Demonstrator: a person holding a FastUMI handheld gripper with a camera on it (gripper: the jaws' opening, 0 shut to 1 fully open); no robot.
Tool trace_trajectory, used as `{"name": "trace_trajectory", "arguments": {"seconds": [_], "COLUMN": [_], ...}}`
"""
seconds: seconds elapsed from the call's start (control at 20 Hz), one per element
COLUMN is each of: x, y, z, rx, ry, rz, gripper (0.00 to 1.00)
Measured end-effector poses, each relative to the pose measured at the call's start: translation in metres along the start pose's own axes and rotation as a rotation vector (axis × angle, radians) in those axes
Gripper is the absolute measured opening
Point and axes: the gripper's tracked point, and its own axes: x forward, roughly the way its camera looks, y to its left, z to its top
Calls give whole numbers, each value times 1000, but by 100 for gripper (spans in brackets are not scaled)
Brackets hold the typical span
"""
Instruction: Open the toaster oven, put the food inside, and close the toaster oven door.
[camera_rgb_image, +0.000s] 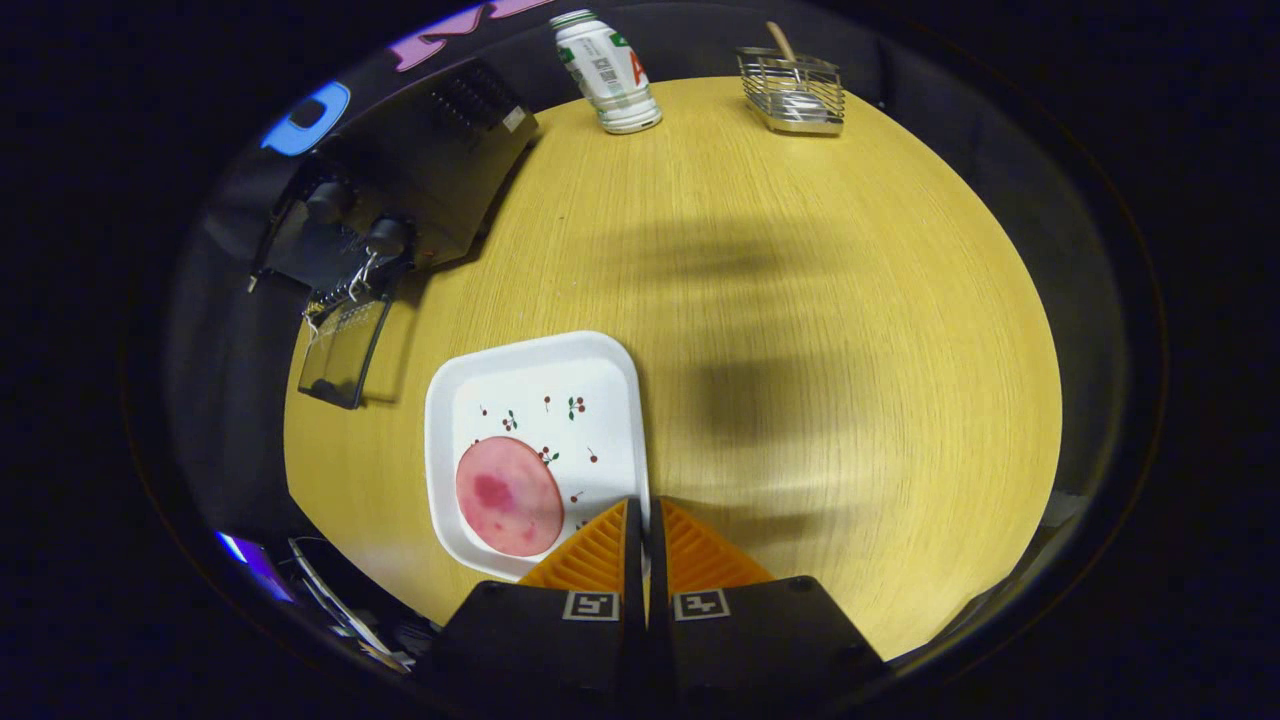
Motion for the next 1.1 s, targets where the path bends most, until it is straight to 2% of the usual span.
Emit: {"name": "trace_trajectory", "arguments": {"seconds": [0.4,0.6,1.1], "x": [-5,-18,-58], "y": [27,45,112], "z": [-27,-39,-57], "rx": [345,416,614], "ry": [-16,-58,-179], "rz": [125,146,260], "gripper": [5,5,5]}}
